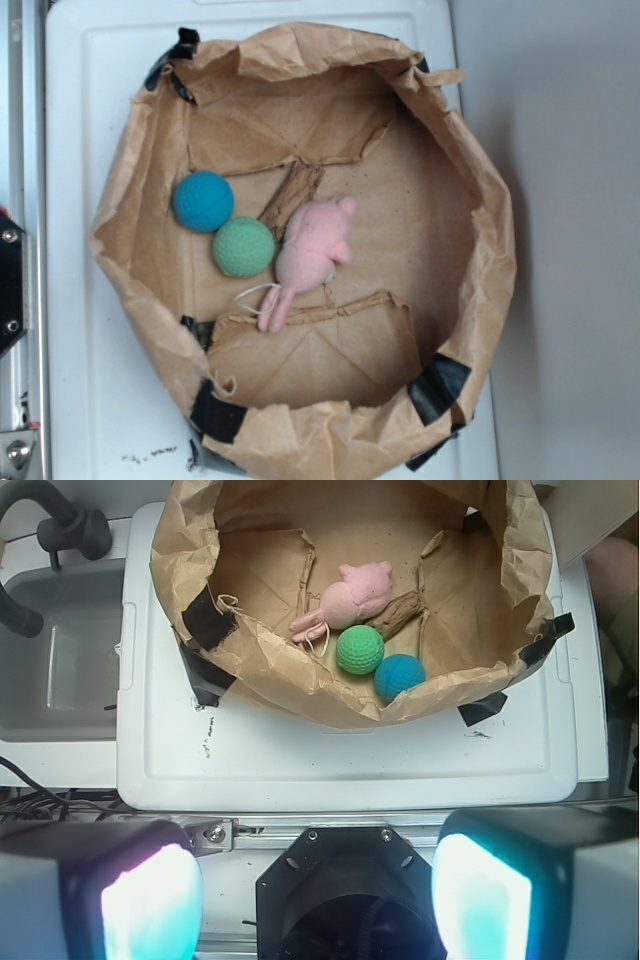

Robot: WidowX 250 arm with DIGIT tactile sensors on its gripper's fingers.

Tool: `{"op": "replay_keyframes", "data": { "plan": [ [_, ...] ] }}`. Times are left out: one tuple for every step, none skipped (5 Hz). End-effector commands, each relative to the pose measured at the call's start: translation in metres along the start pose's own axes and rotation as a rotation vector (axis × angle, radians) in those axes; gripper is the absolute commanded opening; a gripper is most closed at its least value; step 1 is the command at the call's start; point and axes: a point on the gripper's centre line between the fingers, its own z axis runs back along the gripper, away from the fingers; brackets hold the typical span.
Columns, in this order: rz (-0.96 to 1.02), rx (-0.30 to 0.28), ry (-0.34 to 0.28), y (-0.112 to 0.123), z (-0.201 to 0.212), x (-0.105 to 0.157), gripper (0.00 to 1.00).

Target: Grab the green ball.

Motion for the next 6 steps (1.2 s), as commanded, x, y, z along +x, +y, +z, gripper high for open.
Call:
{"op": "replay_keyframes", "data": {
  "plan": [
    [0.000,0.000,0.000,0.000,0.000,0.000,1.00],
    [0.029,0.053,-0.017,0.005,-0.035,0.040,1.00],
    [0.007,0.102,-0.070,-0.002,-0.062,0.052,1.00],
    [-0.006,0.094,-0.151,-0.007,-0.078,0.064,1.00],
    [-0.023,0.060,-0.178,0.003,-0.078,0.068,1.00],
    [-0.021,0.039,-0.169,0.016,-0.081,0.076,1.00]
  ]
}}
